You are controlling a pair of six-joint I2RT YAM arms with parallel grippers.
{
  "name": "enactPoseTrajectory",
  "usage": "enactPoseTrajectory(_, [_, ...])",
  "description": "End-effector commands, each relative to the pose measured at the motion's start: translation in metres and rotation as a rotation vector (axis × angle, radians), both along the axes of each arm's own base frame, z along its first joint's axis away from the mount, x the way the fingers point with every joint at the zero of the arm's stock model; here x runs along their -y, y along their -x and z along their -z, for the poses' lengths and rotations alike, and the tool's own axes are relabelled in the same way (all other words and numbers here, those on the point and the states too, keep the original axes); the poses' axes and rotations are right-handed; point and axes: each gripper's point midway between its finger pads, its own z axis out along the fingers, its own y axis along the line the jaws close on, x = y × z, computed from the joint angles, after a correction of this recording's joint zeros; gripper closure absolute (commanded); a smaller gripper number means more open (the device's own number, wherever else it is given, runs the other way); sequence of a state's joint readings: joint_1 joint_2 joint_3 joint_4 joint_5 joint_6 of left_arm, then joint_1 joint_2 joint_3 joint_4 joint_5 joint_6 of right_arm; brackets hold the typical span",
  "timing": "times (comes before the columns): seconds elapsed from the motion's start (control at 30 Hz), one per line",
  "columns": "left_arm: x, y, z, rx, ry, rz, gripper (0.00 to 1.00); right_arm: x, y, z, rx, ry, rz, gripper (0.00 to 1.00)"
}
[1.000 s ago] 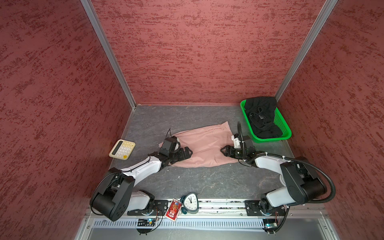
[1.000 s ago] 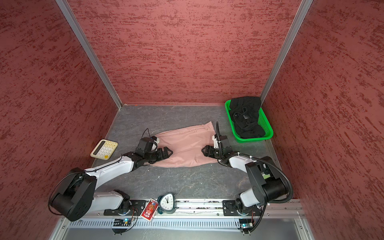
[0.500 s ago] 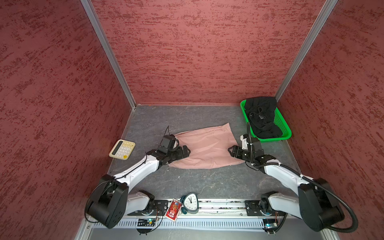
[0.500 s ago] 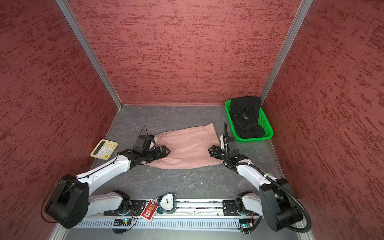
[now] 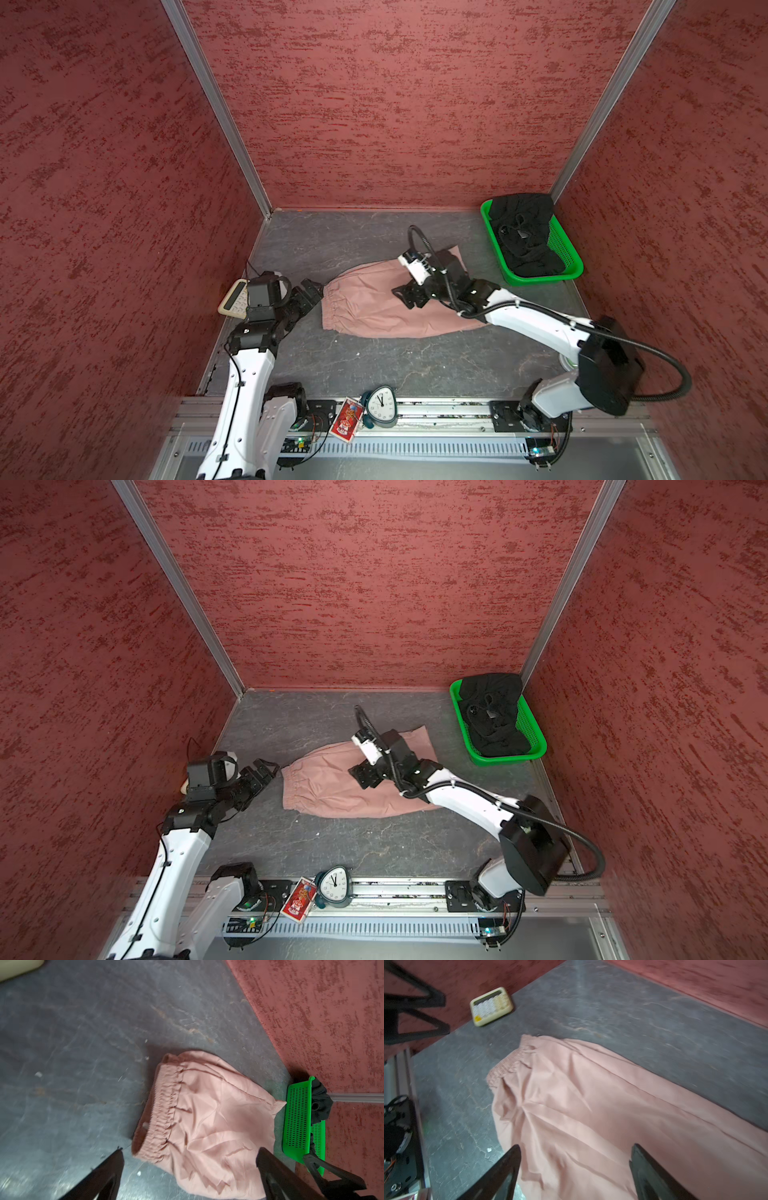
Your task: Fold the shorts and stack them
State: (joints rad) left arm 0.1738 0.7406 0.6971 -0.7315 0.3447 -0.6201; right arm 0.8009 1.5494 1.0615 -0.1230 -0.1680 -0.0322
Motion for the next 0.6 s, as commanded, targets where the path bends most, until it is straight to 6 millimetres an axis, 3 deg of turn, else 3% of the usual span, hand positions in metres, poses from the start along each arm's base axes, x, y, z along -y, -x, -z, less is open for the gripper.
enactPoseTrajectory(0.0, [0.008, 0.014, -0.055, 0.126, 0.000, 0.072, 0.01, -0.019, -0.007, 0.007, 0.074, 0.058, -0.071, 0.15])
enactPoseTrajectory(0.13, [-0.003, 0.030, -0.082, 0.150, -0.119, 0.050, 0.01, -0.066, 0.000, 0.036, 0.033, 0.065, -0.154, 0.14])
enactPoseTrajectory(0.23, [-0.003, 0.034, -0.083, 0.160, -0.129, 0.050, 0.01, -0.083, -0.005, 0.065, -0.072, 0.055, -0.124, 0.14])
enactPoseTrajectory(0.37, [0.004, 0.035, -0.074, 0.159, -0.088, 0.074, 0.01, -0.070, -0.005, 0.090, -0.171, 0.039, -0.069, 0.13])
enactPoseTrajectory(0.57, [0.006, 0.033, -0.060, 0.132, -0.069, 0.084, 0.01, -0.037, -0.006, 0.124, -0.312, 0.015, 0.027, 0.13])
